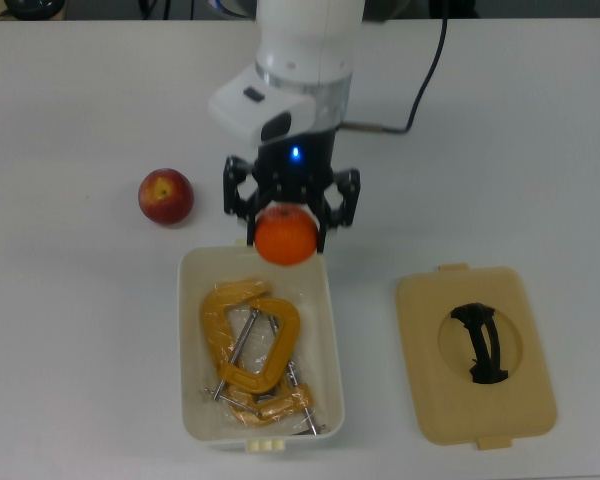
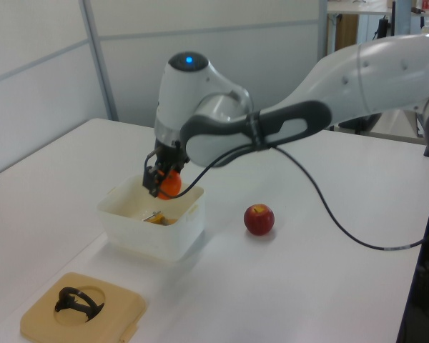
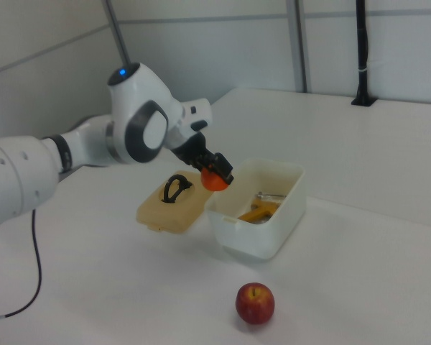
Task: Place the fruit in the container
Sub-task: 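Lift the orange and carry it over the white container, then open the gripper to drop the orange, then move toward the apple, then lower the gripper onto the red apple and close around it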
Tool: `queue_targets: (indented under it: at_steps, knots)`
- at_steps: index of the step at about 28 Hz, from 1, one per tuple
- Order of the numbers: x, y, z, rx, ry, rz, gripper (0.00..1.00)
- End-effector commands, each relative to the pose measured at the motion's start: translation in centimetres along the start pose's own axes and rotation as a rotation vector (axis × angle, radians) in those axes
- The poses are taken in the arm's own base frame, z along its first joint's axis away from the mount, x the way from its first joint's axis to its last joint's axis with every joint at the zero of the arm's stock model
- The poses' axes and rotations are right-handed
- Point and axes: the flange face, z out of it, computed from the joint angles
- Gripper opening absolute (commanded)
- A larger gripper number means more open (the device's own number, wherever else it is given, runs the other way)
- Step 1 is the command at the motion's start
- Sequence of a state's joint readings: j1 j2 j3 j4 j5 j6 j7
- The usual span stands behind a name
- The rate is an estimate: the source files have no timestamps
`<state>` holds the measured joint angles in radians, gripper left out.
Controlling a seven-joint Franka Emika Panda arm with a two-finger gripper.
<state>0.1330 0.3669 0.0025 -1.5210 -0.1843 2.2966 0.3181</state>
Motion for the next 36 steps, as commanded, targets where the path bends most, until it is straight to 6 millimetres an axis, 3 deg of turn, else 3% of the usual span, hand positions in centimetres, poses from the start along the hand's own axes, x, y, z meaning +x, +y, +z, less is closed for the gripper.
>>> queue_targets:
  at_steps: [1,4,11,17,25,28,31,36]
  knots:
    - [0.5,0.0,3.7,-0.011,0.04,0.057,0.51]
    - [0.3,0.0,4.0,-0.019,0.03,0.052,1.0]
    - [-0.6,0.6,4.1,-0.056,-0.044,0.041,1.0]
    - [-1.8,3.1,1.8,-0.113,-0.203,0.034,1.0]
    - [-5.7,8.6,1.3,-0.068,-0.543,-0.276,1.0]
    - [-6.7,11.5,2.8,-0.047,-0.587,-0.323,1.0]
    - [-7.3,13.1,4.6,-0.037,-0.59,-0.339,1.0]
    - [-9.4,14.3,8.1,-0.022,-0.56,-0.369,1.0]
